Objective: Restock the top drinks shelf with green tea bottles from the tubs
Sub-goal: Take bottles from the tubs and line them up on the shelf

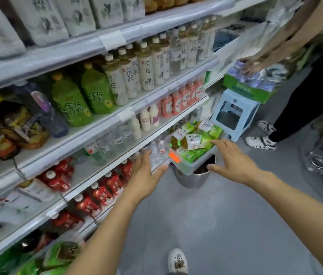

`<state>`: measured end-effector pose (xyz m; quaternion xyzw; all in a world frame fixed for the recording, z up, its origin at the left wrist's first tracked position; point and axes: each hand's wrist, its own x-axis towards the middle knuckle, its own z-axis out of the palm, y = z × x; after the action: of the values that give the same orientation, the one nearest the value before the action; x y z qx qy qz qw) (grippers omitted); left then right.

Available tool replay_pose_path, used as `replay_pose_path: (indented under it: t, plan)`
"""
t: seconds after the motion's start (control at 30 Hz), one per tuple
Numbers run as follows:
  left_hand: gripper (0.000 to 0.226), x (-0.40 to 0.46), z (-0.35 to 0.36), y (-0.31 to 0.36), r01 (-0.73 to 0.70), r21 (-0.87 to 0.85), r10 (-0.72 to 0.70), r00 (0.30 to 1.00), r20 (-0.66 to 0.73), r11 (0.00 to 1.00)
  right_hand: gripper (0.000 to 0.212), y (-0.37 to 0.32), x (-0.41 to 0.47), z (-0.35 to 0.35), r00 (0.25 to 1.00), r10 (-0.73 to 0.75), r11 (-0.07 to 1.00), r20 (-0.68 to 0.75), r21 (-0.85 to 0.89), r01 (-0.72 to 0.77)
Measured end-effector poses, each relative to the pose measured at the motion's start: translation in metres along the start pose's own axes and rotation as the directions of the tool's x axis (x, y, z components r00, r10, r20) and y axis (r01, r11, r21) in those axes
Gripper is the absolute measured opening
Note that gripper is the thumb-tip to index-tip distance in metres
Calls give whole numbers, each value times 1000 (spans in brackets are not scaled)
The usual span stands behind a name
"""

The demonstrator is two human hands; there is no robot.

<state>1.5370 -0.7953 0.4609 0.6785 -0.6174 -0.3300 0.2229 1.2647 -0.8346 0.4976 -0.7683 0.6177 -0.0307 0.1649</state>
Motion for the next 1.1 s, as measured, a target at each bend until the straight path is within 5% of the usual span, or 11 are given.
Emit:
replay_pose_path:
  t: [0.33, 0.53, 0.67, 0.8, 0.93, 1.03, 1.1]
  plan:
    - [69, 156, 91, 55, 331, -386, -312, 943, 111, 861, 74, 127, 164, -20, 977, 16, 1000, 214, 18, -20]
    - [71, 257, 172, 53, 569, -602, -604, 778, 175, 560, 67, 191, 304, 2, 911, 13, 1000, 412, -11, -9]
    - [44, 317, 235, 55, 676, -708, -744, 578, 335, 207, 64, 229, 380, 37, 881, 59, 996, 470, 35, -85]
    - [37, 370, 294, 48, 656, -753, -788, 436, 434, -51, 71, 271, 436, 82, 854, 135, 975, 502, 87, -205]
    - [47, 408, 347, 27, 558, -809, -854, 317, 412, -183, 73, 301, 476, 122, 839, 180, 957, 514, 105, -269]
    - [94, 434, 399, -8, 487, -834, -887, 223, 405, -258, 62, 316, 502, 150, 807, 204, 931, 554, 146, -335]
    - [106, 447, 401, -8, 413, -857, -881, 217, 420, -307, 52, 318, 514, 162, 782, 209, 905, 587, 186, -382]
